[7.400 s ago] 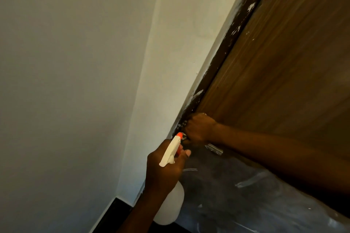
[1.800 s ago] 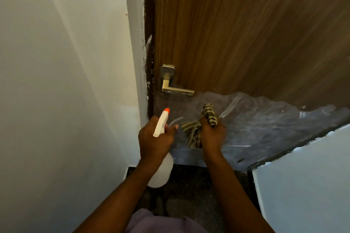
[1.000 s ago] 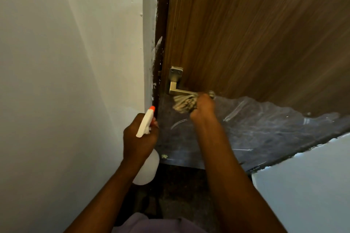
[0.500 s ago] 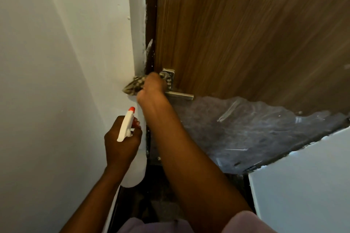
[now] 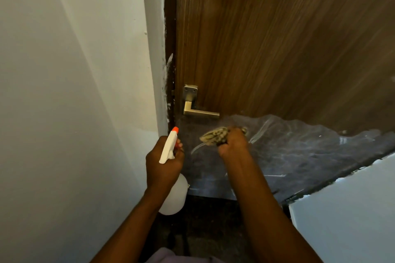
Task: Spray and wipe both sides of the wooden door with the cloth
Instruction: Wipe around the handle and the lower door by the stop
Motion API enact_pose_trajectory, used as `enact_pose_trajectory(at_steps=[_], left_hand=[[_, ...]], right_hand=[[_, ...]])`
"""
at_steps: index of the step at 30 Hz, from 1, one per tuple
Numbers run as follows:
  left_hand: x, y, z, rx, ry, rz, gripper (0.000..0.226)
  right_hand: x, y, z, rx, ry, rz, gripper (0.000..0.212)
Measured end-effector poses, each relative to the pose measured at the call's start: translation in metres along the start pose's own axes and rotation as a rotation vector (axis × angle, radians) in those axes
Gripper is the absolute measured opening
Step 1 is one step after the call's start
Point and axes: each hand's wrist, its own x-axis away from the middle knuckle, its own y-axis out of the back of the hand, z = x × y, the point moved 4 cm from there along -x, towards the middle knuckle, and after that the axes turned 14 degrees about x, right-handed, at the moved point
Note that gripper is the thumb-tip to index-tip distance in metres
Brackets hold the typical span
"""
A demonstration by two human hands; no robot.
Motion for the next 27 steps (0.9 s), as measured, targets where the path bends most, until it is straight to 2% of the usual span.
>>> enact_pose_trajectory(at_steps=[3, 7, 11, 13, 15, 16, 19, 21, 23, 26, 27], left_hand=[[0.001, 0.011, 0.002, -0.012, -0.042, -0.02, 0.042], [0.0, 0.033, 0.004, -0.016, -0.053, -0.077, 0.039], [-0.003, 0.044, 0.003, -0.053, -0.074, -0.099, 0.04], [-0.004, 0.045, 0.003, -0.063, -0.088, -0.088, 0.036], [-0.004, 0.044, 0.005, -0.063, -0.085, -0.072, 0.035], [-0.004, 0.043, 0.006, -0.063, -0.076, -0.068, 0.037], [-0.002, 0.036, 0.008, -0.054, -0.046, -0.068, 0.043], [0.0, 0.032, 0.009, -0.054, -0.028, -0.066, 0.044], [0.0, 0.032, 0.007, -0.051, -0.026, -0.054, 0.043], [0.0, 0.039, 0.001, -0.069, -0.055, -0.05, 0.037], [0.001, 0.042, -0.001, -0.069, -0.062, -0.054, 0.035]], right_hand=[[0.011, -0.057, -0.004, -0.132, 0.052, 0.06, 0.037], [0.036, -0.114, -0.023, -0.154, -0.037, 0.262, 0.033], [0.036, -0.124, -0.027, -0.209, -0.043, 0.344, 0.039], [0.025, -0.104, -0.029, -0.202, -0.005, 0.325, 0.035], [0.003, -0.072, -0.021, -0.165, 0.088, 0.278, 0.018], [-0.008, -0.055, -0.017, -0.234, 0.1, 0.251, 0.016], [-0.035, -0.014, 0.001, -0.348, 0.142, 0.12, 0.031], [-0.043, -0.014, -0.005, -0.25, 0.175, 0.064, 0.027], [-0.038, -0.034, -0.016, -0.179, 0.218, 0.005, 0.033], [-0.028, -0.047, -0.019, -0.174, 0.401, -0.148, 0.047], [-0.031, -0.048, -0.019, -0.157, 0.468, -0.152, 0.047]])
